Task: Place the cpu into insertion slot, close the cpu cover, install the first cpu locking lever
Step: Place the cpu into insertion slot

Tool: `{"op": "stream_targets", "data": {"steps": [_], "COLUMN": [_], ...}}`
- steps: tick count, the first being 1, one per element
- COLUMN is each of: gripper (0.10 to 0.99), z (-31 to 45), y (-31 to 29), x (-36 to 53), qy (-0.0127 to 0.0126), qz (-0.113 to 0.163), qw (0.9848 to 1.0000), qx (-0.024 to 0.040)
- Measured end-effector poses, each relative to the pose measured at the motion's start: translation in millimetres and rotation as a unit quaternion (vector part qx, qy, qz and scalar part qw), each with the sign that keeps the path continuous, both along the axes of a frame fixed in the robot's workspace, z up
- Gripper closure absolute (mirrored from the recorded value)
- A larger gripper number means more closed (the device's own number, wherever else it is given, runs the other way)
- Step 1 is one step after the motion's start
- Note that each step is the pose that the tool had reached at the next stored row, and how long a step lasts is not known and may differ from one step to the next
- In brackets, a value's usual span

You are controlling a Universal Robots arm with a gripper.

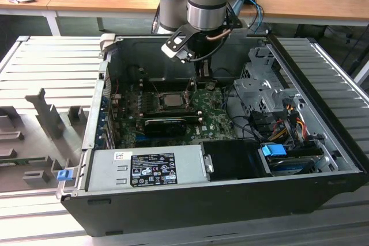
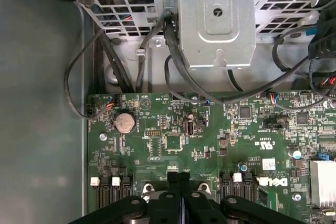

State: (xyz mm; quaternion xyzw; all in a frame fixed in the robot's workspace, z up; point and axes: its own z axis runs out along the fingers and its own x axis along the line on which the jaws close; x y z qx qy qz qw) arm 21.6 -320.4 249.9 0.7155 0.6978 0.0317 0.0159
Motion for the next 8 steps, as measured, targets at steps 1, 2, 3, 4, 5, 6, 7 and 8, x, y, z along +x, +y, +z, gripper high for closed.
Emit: {"op": "stream_targets", "data": {"steps": [1, 2, 3, 4, 5, 6, 7, 8], "gripper": [0.98, 0.98, 0.98, 0.98, 0.98, 0.98, 0.98, 0.98], "z": [0.0, 0.0, 0.0, 0.0, 0.0, 0.0, 0.0, 0.0], "y": [0.0, 0.0, 0.0, 0.0, 0.0, 0.0, 0.0, 0.0], "x": [-0.5, -1.0, -1.6, -2.0, -2.6, -3.0, -4.2, -4.6], "qy": [0.0, 0.0, 0.0, 0.0, 0.0, 0.0, 0.0, 0.0], "qz": [0.0, 0.0, 0.0, 0.0, 0.0, 0.0, 0.0, 0.0], "qw": [1.0, 1.0, 1.0, 1.0, 1.0, 1.0, 1.0, 1.0], "qx": [0.0, 0.0, 0.0001, 0.0, 0.0, 0.0, 0.0, 0.0]}}
